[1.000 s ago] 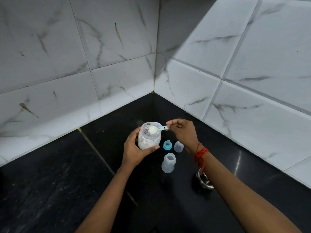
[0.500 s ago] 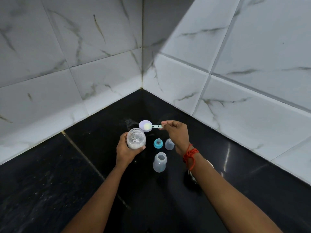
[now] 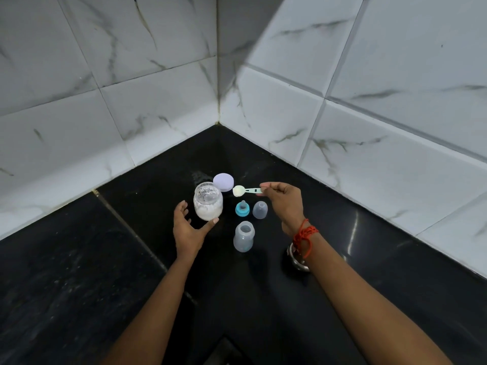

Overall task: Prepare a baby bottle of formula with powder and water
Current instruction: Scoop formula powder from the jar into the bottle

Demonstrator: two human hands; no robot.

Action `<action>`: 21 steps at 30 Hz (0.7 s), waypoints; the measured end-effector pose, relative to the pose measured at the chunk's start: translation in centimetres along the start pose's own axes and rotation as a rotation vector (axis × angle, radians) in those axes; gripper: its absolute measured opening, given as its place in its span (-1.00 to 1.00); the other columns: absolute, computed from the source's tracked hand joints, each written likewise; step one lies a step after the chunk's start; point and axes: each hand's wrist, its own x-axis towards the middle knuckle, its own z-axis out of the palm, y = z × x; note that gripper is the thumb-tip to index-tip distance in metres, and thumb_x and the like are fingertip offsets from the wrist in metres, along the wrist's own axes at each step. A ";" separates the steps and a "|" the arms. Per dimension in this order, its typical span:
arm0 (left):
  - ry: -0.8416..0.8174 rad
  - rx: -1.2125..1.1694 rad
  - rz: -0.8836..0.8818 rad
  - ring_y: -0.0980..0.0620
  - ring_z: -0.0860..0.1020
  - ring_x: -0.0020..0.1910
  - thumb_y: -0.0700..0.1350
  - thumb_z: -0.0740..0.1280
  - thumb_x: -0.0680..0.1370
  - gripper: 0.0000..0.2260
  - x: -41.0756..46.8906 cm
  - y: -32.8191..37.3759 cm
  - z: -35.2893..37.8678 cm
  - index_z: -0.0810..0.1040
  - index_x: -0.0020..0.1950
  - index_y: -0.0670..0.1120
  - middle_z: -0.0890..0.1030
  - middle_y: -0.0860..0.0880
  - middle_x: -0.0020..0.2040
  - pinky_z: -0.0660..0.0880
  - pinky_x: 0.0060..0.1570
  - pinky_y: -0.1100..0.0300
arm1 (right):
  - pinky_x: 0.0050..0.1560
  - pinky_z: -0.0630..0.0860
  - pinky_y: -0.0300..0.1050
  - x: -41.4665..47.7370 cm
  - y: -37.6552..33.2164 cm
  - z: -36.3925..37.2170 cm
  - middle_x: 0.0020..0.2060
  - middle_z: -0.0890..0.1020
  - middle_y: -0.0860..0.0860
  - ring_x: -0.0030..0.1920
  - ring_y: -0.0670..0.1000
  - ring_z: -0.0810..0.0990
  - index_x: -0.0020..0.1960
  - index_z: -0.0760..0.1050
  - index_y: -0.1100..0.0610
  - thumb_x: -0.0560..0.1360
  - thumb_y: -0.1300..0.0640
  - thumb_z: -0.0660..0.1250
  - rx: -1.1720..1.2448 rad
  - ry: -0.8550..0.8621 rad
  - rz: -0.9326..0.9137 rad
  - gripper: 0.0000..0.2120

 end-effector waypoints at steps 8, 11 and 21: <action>-0.220 0.043 0.061 0.09 0.55 0.25 -0.11 0.68 0.32 -0.15 -8.4 -1.2 2.1 0.35 0.52 -0.03 0.55 0.02 0.30 0.56 0.18 0.16 | -0.13 0.51 -0.32 -1.9 0.9 -2.3 -0.14 0.74 0.01 -0.13 -0.11 0.67 -0.04 0.71 0.07 0.53 0.24 0.39 -0.030 0.039 -0.010 -0.86; -0.305 0.053 0.079 0.19 0.50 0.31 -0.08 0.68 0.33 -0.08 -8.6 -0.4 3.4 0.28 0.59 -0.01 0.53 0.10 0.34 0.50 0.21 0.25 | -0.11 0.49 -0.33 -2.9 1.1 -2.7 -0.14 0.74 -0.03 -0.13 -0.16 0.66 -0.02 0.71 0.08 0.53 0.23 0.39 -0.041 0.070 -0.020 -0.87; -0.326 0.078 0.096 0.22 0.60 0.21 -0.14 0.63 0.40 -0.48 -8.7 0.4 4.4 0.57 0.32 0.01 0.65 0.13 0.23 0.55 0.31 0.08 | -0.19 0.52 -0.31 -4.6 1.6 -4.4 -0.20 0.75 -0.05 -0.19 -0.13 0.67 -0.08 0.71 0.01 0.50 0.20 0.43 -0.043 0.102 -0.036 -0.88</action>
